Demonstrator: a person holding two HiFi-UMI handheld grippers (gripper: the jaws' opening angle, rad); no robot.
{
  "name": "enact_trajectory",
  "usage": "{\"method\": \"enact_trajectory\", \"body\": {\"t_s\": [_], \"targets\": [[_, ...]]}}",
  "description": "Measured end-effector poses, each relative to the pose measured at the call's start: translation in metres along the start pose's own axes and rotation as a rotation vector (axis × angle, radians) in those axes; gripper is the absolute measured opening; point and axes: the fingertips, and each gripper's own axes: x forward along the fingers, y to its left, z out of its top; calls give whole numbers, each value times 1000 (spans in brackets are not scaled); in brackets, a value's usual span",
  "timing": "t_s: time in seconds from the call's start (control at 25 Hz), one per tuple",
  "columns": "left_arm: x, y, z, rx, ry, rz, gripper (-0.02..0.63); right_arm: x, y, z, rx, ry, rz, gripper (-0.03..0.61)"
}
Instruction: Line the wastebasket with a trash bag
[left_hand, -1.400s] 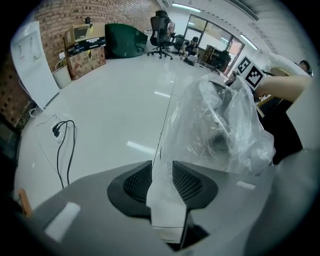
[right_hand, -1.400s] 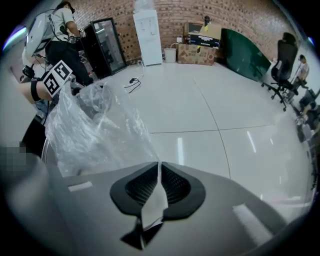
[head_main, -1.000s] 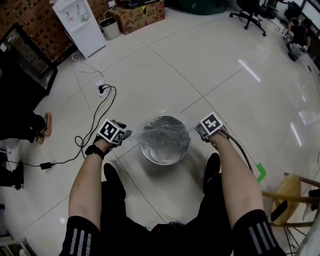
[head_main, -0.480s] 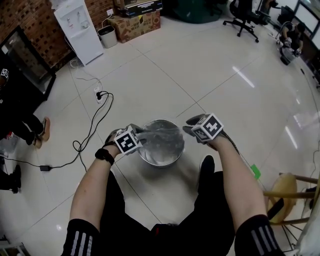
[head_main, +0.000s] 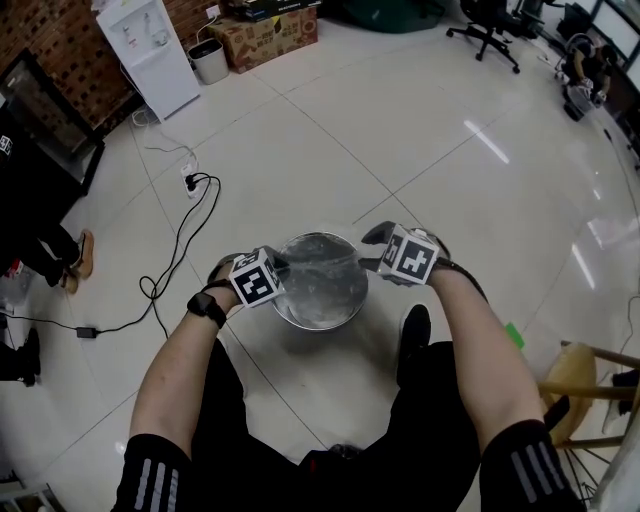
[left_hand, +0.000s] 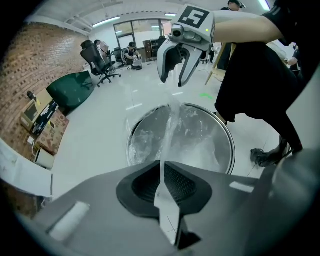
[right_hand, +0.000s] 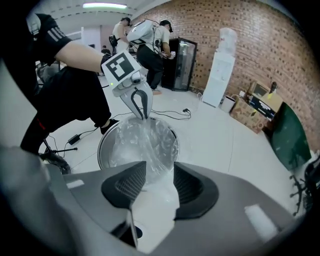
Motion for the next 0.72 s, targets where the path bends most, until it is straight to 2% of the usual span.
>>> {"method": "enact_trajectory", "body": {"t_s": [0.16,0.32,0.36,0.56,0.72], "targets": [[2,-12,0,25,10,-29,0,17,6,0,-105,50,3,201],[-3,-22,6,39,-11,-46,0,31,18,-10,-132,111,59,206],[-7,-25,8,45,-19,-57,0,32,21,-14,-121,131,83,194],[-24,-50,9,109,-42,-143,0,21,41,-33,-24,144,235,25],[-38,-66,12,128,-75,-197,0,11,54,-41,35,116,328,8]]}}
